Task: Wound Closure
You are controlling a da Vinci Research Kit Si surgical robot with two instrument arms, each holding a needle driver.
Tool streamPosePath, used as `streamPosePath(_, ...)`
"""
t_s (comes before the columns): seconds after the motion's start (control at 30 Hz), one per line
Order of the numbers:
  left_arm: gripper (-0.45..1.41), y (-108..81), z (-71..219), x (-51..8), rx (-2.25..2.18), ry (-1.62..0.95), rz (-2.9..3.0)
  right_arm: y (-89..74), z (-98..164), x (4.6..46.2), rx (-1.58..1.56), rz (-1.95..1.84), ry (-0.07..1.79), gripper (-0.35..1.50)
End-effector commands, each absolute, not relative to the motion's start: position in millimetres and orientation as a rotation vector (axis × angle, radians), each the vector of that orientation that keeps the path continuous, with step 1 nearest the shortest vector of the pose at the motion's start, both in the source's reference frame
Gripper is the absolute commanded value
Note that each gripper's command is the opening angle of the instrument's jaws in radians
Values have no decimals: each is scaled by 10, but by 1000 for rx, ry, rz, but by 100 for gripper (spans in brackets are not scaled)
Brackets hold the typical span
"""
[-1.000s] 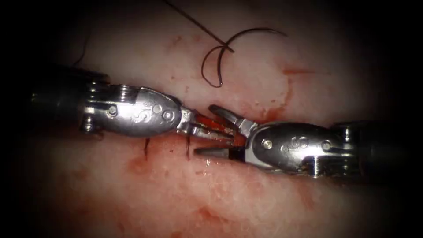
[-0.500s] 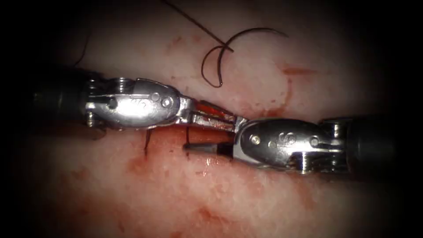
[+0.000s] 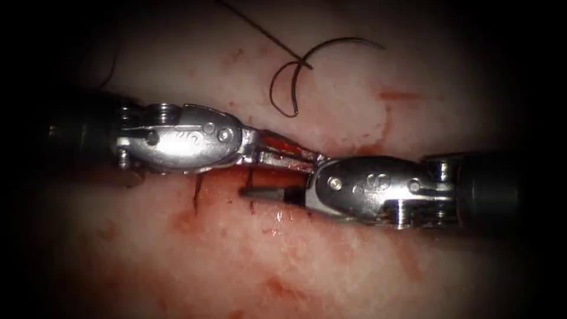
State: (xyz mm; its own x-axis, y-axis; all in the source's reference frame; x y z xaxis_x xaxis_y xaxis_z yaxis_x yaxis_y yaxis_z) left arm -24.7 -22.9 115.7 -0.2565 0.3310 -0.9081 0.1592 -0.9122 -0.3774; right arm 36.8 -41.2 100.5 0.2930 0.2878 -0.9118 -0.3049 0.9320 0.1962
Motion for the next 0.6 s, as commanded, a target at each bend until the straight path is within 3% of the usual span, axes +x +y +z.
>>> streamPosePath(0.03,-45,-230,1162,-252,-1843,-614,2325,-412,1009,374,-16,393,1212,116)
streamPosePath(0.27,-45,-232,1160,-252,-1843,-615,2325,-412,1010,376,-18,395,1217,116)
streamPosePath(0.37,-45,-231,1158,-252,-1843,-617,2323,-413,1009,378,-18,395,1218,86)
streamPosePath(0.53,-45,-230,1156,-252,-1843,-618,2322,-416,1011,378,-20,392,1218,72)
streamPosePath(0.57,-45,-230,1156,-252,-1843,-618,2321,-416,1012,378,-20,391,1218,51)
streamPosePath(0.6,-45,-230,1156,-252,-1846,-616,2318,-417,1012,377,-13,385,1223,5)
